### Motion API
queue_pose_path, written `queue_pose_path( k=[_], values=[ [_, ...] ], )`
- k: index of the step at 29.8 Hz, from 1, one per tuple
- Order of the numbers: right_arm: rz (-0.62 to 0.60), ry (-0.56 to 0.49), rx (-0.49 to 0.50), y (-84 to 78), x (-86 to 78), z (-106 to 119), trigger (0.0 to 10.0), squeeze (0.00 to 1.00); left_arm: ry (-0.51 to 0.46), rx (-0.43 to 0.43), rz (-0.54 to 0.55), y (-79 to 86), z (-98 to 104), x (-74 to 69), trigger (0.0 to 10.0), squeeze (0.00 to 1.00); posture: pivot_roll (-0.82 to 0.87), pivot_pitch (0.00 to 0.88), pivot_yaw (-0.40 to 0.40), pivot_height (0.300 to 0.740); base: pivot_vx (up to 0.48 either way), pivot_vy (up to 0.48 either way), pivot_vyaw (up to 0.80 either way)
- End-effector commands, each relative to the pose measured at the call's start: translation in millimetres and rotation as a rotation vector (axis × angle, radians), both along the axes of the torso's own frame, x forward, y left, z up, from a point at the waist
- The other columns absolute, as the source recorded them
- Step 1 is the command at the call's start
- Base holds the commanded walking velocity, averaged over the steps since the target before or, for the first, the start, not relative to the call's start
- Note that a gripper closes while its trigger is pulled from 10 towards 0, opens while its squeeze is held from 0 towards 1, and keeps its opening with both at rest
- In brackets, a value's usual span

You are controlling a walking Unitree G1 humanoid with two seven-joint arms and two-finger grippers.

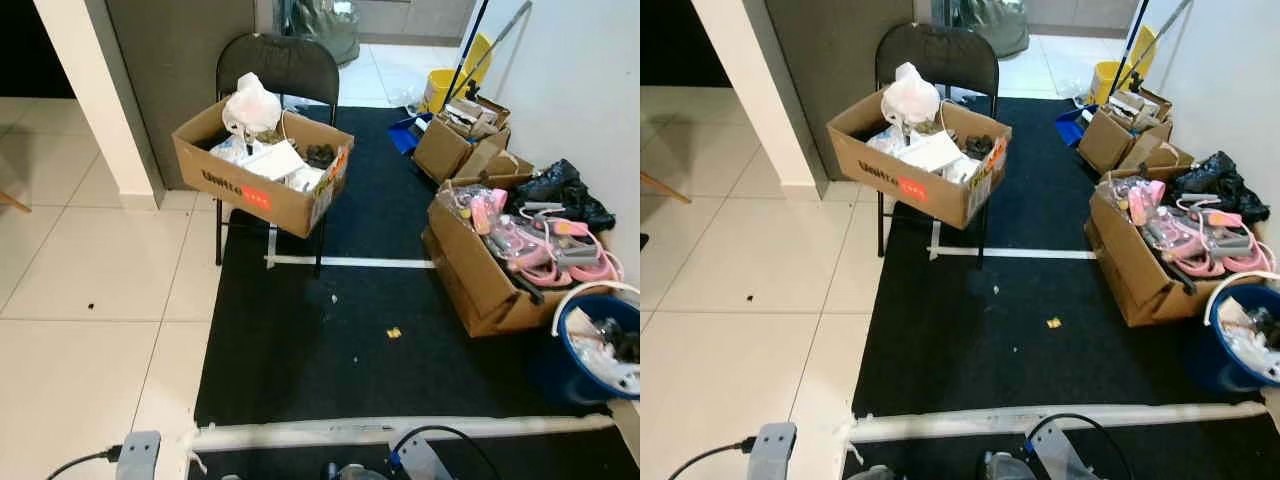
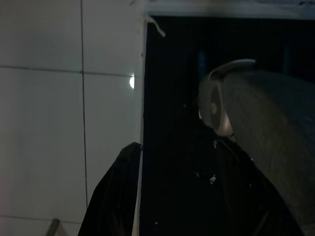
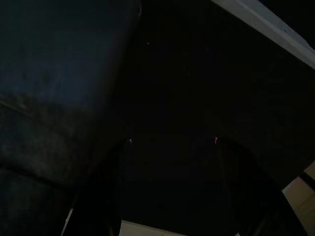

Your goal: Picking trash to rubbish bin

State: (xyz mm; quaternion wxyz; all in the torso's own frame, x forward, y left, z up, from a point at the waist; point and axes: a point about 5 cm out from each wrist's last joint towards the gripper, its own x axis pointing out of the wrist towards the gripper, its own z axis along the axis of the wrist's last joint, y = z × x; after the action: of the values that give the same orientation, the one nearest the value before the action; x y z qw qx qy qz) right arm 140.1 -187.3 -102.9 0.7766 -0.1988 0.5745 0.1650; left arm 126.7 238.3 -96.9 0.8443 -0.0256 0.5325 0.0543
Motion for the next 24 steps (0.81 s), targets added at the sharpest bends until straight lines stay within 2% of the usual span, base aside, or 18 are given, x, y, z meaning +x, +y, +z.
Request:
queue_pose_path(
  k=[1,18,24],
  values=[
    [-0.005,0.014,0.022,4.7,-3.2,-1.6,10.0,0.00,0.022,-0.001,-0.014,-0.2,-2.2,-6.9,10.0,0.00,0.04,0.052,-0.015,0.740,-0.458,0.000,0.00],
    [-0.007,0.013,0.020,3.5,-2.9,-1.3,10.0,0.00,0.018,-0.006,-0.042,-6.1,-1.9,-1.0,10.0,0.00,0.04,0.045,-0.015,0.740,-0.453,0.000,0.00],
    [-0.020,0.012,0.025,3.5,-3.2,-1.4,10.0,0.00,0.017,-0.002,-0.033,-5.9,-2.0,-1.4,10.0,0.00,0.04,0.045,-0.015,0.740,-0.057,0.000,0.00]
  ],
)
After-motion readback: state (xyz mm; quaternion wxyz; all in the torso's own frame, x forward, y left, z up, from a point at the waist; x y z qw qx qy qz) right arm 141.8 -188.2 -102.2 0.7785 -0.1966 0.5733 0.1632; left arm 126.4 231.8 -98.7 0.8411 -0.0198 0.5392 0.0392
